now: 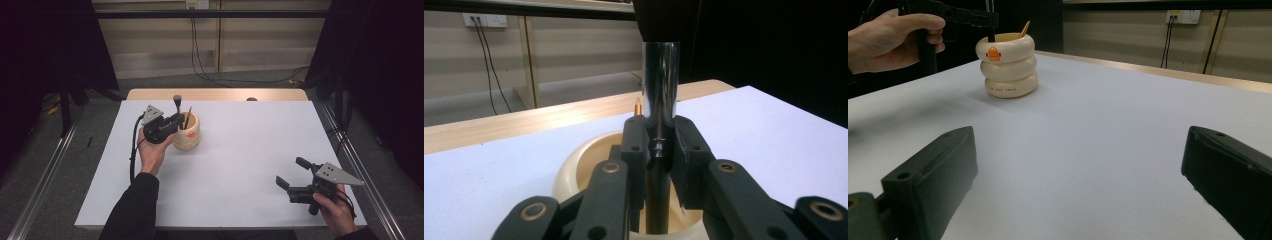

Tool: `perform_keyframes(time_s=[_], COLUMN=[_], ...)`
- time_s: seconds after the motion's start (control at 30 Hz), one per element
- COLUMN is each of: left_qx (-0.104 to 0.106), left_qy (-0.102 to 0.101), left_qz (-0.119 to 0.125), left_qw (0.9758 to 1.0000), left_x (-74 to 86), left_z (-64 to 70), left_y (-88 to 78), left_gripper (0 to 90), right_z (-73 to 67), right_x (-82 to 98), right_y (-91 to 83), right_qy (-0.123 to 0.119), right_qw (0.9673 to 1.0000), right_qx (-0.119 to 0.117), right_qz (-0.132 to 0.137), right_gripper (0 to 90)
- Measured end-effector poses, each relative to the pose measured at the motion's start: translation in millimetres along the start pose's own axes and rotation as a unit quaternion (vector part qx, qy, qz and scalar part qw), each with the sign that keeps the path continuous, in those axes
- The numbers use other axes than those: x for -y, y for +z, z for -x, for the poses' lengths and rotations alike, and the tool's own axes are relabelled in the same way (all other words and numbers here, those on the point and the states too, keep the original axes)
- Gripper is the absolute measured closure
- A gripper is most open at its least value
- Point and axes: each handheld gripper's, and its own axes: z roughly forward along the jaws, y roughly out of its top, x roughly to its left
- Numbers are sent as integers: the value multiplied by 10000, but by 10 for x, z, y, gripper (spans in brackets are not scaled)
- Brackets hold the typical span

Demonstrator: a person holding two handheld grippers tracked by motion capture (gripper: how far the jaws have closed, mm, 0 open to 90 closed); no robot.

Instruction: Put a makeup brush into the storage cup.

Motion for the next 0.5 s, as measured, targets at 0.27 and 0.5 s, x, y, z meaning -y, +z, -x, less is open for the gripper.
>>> perform_keyframes(time_s=[0.27,0.5], left_qx=[92,-186], left_qy=[13,24], left_qz=[-3,55], left_qw=[10000,9998], left_x=[13,-5], left_z=[10,29], left_y=[20,18], left_gripper=[702,466], right_z=[-1,-1], right_x=[0,-2], right_y=[1,7], right_qy=[-2,27], right_qw=[10000,10000], right_qx=[15,20], right_qz=[-3,17], right_gripper=[10,10])
